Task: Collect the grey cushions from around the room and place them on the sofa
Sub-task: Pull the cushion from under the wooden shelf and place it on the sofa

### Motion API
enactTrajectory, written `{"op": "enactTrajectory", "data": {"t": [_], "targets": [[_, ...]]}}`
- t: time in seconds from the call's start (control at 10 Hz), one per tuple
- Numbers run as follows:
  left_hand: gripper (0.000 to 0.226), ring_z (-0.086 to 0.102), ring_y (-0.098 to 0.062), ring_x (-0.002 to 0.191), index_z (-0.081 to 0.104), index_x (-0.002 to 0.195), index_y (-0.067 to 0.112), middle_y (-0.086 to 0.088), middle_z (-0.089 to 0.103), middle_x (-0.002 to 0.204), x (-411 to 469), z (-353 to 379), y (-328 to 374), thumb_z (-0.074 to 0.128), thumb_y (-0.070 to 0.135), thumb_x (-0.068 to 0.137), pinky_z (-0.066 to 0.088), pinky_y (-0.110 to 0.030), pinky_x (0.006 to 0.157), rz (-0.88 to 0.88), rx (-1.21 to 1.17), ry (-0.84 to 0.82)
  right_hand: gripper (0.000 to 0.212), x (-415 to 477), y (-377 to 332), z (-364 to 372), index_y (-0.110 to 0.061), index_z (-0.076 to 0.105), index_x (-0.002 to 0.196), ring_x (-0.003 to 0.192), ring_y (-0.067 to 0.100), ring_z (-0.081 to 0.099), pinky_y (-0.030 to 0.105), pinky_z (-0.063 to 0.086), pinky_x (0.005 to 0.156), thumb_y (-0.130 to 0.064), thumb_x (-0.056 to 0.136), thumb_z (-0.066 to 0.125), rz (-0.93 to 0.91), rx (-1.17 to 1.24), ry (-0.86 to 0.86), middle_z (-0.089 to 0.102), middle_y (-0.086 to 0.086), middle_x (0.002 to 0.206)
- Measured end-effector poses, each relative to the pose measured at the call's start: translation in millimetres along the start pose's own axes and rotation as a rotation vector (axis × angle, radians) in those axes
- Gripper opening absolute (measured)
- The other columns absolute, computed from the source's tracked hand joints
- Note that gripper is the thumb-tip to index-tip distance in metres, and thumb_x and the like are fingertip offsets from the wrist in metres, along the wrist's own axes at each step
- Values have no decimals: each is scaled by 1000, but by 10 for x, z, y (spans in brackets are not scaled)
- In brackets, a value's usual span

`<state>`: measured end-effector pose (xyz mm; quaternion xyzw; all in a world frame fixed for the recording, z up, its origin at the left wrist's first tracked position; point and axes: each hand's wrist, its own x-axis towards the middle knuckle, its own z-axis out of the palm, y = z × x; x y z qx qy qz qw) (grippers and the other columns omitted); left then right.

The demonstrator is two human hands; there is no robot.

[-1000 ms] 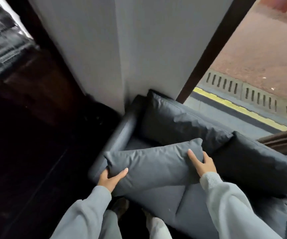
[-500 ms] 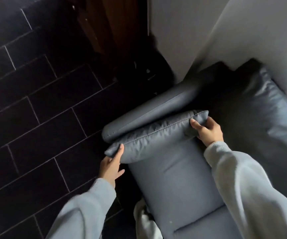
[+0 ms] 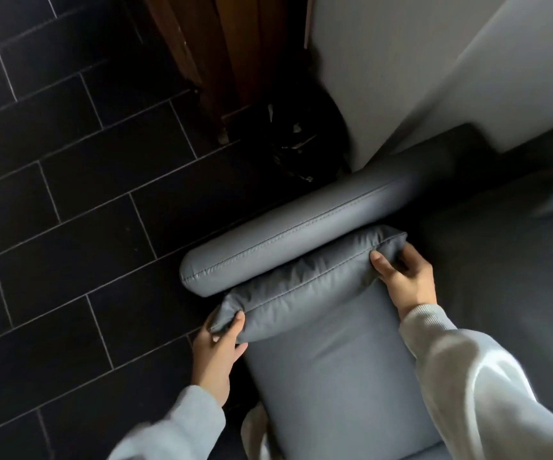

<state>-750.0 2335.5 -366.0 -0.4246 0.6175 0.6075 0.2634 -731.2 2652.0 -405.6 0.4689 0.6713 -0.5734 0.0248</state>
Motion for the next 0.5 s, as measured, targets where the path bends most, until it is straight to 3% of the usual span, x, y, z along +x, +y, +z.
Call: {"op": "enactTrajectory", "data": {"t": [0.1, 0.2, 0.3, 0.4, 0.5], "targets": [[37, 67, -21, 115, 64, 130, 23, -1, 72, 122, 136, 79, -27, 72, 15, 95, 56, -47, 95, 8, 24, 18, 37, 61, 15, 48, -20, 71, 107, 102, 23, 72, 56, 54, 103, -38, 77, 85, -15, -74, 12, 78, 8, 100], [33, 66, -25, 115, 65, 122, 26, -4, 70, 124, 311, 157, 91, 75, 17, 92, 57, -46, 91, -17, 58, 32, 56, 138, -82, 124, -20, 65, 134, 119, 28, 67, 45, 48, 111, -34, 84, 85, 31, -171, 51, 75, 8, 119], [26, 66, -24, 112, 63, 112, 30, -4, 69, 121, 293, 111, 202, 78, 26, 91, 57, -43, 87, -38, 164, 3, 78, -17, -227, 205, -23, 38, 160, 140, 35, 52, 36, 37, 118, -46, 94, 72, 88, -276, 68, 59, 13, 150], [56, 60, -26, 122, 56, 136, 22, -7, 62, 139, 184, -83, 326, 77, 42, 89, 49, -46, 106, 72, 432, -14, 92, -379, -330, 414, -22, 4, 167, 152, 40, 31, 36, 25, 121, -48, 100, 61, 96, -325, 58, 28, 23, 168], [88, 41, -29, 146, 33, 159, 20, -9, 41, 161, 1, -336, 569, 70, 56, 89, 33, -41, 119, 191, 710, -40, 103, -885, -445, 738, -30, -7, 166, 158, 42, 9, 36, 9, 126, -47, 97, 67, 51, -373, -53, -6, 33, 169]]}}
